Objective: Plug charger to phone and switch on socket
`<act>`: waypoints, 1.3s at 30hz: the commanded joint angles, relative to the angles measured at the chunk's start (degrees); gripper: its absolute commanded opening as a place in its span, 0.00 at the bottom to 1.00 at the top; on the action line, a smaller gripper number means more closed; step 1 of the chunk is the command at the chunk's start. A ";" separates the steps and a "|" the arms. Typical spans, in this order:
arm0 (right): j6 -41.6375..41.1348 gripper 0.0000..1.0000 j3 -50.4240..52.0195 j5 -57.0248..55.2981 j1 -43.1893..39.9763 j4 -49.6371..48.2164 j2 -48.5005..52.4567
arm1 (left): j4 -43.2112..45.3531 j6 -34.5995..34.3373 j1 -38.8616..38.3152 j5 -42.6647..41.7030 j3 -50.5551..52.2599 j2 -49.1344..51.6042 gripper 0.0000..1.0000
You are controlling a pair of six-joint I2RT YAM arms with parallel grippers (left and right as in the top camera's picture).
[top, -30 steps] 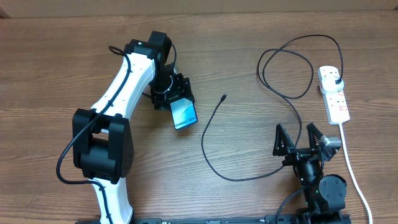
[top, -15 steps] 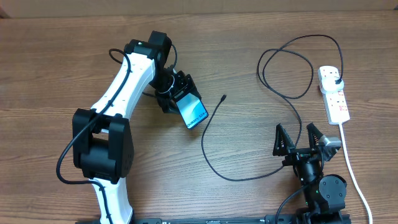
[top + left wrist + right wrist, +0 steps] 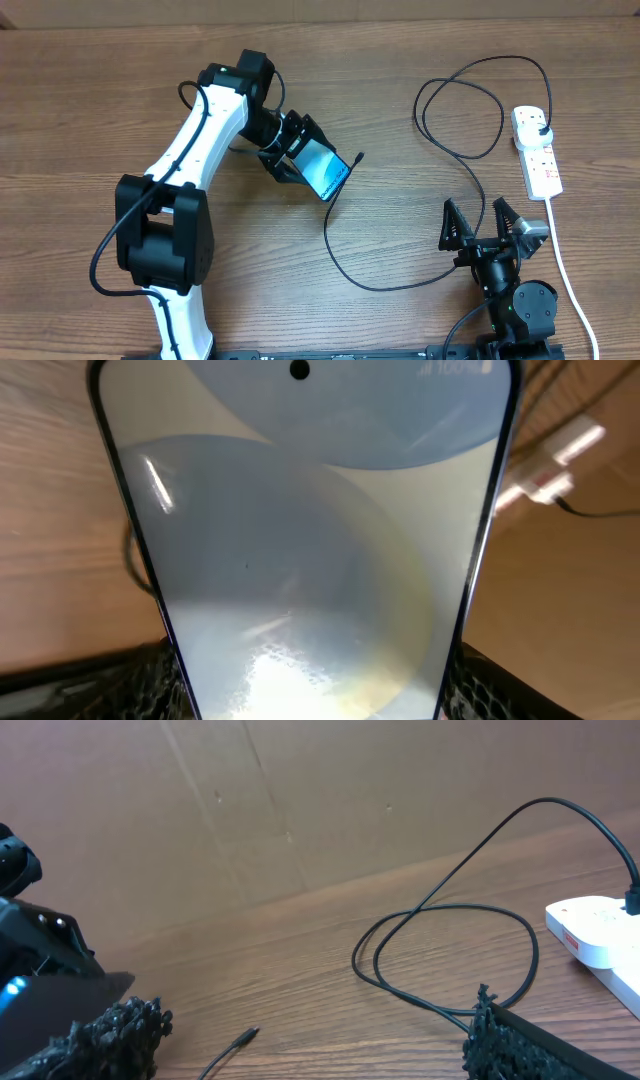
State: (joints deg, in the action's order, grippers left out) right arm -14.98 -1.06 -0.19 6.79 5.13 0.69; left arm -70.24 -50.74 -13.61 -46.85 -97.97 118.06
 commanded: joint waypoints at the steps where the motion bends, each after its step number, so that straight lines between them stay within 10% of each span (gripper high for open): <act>1: 0.00 1.00 0.59 0.24 -0.15 -0.35 -0.39 | -0.26 -2.12 1.66 -10.75 -1.68 -0.52 0.51; 39: 0.00 1.00 0.59 0.24 -0.15 -0.35 -0.39 | -0.04 -12.79 8.76 -21.97 -1.68 -0.52 0.55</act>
State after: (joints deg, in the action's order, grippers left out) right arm -14.98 -1.06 -0.16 6.76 5.15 0.69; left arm -70.28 -62.50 -5.10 -65.82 -97.97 118.04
